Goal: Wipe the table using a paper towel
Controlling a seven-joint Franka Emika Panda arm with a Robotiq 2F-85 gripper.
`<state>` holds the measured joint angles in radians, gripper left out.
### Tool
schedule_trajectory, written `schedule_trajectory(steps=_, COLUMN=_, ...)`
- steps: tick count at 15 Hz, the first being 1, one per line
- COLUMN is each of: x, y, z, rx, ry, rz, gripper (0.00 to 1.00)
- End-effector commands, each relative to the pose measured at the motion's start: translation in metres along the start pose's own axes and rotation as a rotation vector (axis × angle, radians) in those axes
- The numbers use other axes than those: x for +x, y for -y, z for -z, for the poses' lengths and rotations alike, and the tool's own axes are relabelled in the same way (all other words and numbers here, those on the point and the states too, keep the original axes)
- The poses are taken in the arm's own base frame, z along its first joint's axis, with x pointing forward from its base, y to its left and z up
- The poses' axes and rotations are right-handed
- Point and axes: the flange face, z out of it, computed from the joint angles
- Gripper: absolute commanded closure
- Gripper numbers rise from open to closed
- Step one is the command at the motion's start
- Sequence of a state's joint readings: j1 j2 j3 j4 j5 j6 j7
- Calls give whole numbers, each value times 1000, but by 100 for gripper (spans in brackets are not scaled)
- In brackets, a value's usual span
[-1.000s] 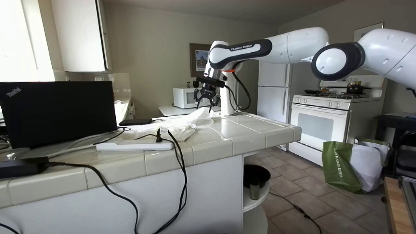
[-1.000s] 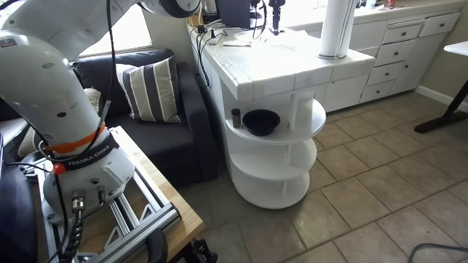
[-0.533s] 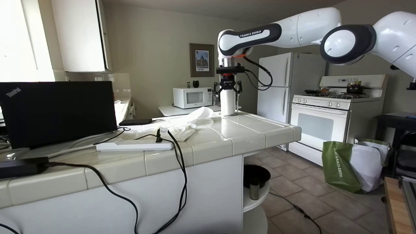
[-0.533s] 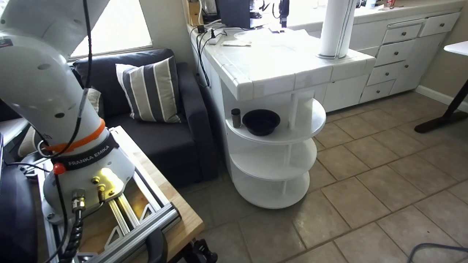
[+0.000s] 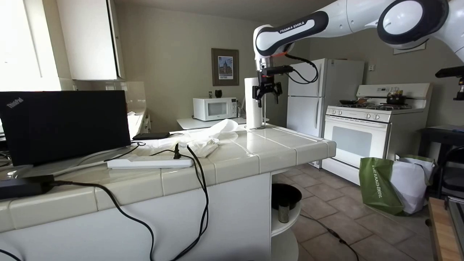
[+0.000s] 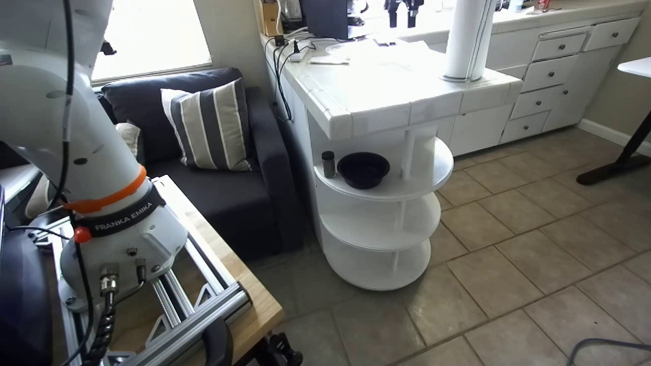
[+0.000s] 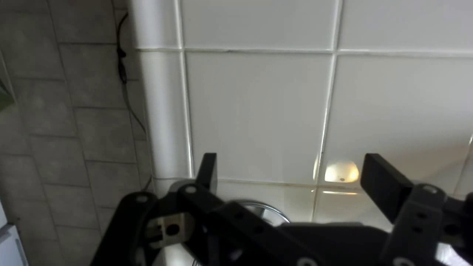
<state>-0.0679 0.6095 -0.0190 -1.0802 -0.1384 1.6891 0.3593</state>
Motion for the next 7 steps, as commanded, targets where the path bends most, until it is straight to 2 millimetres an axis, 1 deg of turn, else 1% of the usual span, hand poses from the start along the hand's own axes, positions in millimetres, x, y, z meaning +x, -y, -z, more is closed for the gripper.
schedule_trajectory(steps=1, x=-29, y=-24, z=10, rx=-5, ry=-18, rz=202, gripper=0)
schedule_trajectory(steps=3, x=-41, y=-35, z=18, rx=3, ry=-42, rz=307, gripper=0)
schedule_trajectory(steps=4, x=-18, y=-24, z=16, rx=6, ry=-26, rz=213, gripper=0)
schedule_trajectory(steps=7, x=-31, y=-35, z=24, rx=9, ry=-35, rz=275, gripper=0)
